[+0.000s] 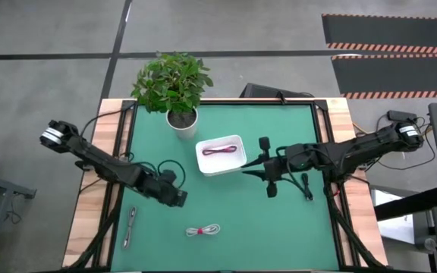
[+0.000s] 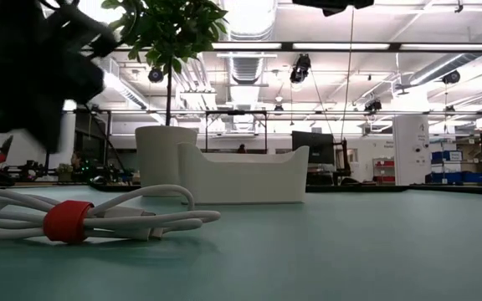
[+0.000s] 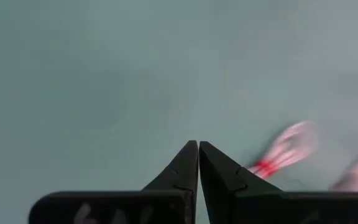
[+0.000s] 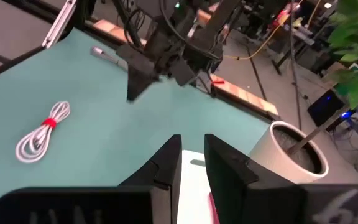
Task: Pick and place USB-C Cables
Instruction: Put the white patterned charger cable into the white bin
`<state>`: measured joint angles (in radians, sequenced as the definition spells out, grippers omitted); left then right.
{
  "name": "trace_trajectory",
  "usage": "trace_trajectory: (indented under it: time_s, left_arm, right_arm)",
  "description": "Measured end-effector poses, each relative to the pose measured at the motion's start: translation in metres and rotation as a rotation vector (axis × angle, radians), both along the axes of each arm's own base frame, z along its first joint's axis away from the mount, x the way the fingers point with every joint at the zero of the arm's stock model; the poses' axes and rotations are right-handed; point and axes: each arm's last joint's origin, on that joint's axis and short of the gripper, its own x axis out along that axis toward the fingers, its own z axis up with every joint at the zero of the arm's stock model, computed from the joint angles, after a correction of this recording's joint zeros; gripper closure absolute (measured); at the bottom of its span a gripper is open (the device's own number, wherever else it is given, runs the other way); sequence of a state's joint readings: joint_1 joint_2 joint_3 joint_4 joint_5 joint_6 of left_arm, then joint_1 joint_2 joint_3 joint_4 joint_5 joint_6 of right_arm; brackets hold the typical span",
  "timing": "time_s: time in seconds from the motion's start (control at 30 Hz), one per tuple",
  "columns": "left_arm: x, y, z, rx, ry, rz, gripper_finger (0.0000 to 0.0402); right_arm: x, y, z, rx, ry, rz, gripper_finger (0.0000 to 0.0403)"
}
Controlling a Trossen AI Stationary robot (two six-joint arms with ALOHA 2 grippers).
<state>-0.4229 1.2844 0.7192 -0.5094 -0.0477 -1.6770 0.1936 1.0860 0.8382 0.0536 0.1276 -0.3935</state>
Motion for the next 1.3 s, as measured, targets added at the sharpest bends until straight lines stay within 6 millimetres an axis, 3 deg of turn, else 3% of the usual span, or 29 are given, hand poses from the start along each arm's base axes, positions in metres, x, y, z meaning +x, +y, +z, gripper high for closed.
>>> trace_trajectory:
  time_s: [0.2, 0.37, 0.57, 0.87, 1.03, 1.3]
  left_arm:
    - [-0.012, -0.008, 0.003, -0.207, 0.360, 0.016, 0.0402]
    - [-0.026, -0.021, 0.004, -0.303, 0.539, -0.002, 0.0402]
    - [-0.040, -0.036, 0.003, -0.303, 0.600, -0.038, 0.0402]
    - [-0.054, -0.052, 0.002, -0.273, 0.646, 0.000, 0.0397]
    - [-0.058, -0.056, 0.002, -0.260, 0.646, -0.014, 0.0354]
    - [-0.057, -0.058, -0.004, -0.206, 0.635, -0.002, 0.0247]
  right_arm:
    - [-0.002, 0.000, -0.007, -0.009, 0.069, -0.002, 0.0344]
    - [-0.008, -0.002, -0.009, 0.011, 0.111, -0.013, 0.0344]
    - [-0.014, -0.002, -0.006, 0.030, 0.114, 0.015, 0.0344]
    - [-0.042, -0.005, -0.004, 0.077, -0.010, 0.093, 0.0344]
    - [-0.062, -0.009, -0.005, 0.084, -0.076, 0.096, 0.0344]
    - [-0.088, -0.014, -0.001, 0.108, -0.160, 0.097, 0.0344]
